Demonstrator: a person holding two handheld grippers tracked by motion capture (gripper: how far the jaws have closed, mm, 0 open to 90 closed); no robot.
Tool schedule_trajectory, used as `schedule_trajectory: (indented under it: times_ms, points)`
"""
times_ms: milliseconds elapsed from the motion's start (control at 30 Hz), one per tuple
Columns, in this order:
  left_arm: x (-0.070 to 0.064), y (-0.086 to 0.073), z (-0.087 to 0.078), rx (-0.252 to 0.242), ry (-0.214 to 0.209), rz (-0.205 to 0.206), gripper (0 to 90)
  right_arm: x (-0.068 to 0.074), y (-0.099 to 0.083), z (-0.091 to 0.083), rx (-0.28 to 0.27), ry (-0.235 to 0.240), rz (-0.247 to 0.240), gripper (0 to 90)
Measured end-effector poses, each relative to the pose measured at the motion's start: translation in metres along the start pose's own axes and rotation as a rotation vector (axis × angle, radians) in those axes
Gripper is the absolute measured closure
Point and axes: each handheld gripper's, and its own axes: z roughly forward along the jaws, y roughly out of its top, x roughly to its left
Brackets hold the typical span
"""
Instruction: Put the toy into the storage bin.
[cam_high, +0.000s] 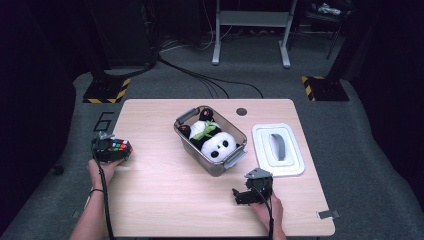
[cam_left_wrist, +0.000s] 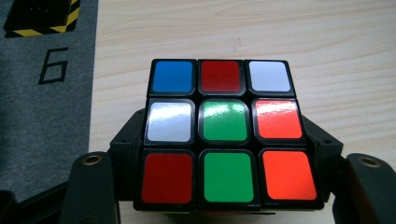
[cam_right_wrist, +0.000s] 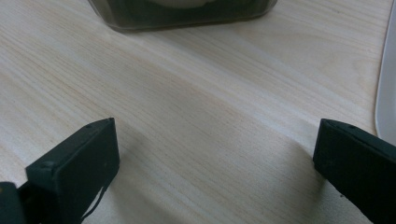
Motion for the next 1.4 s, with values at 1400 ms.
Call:
schedule_trajectory:
  times_ms: [1400]
  points:
    - [-0.081,0.071,-0.072,-0.103,-0.16,0.292,34.0,-0.001,0.0,0.0,0.002,0.001,-0.009,0.0]
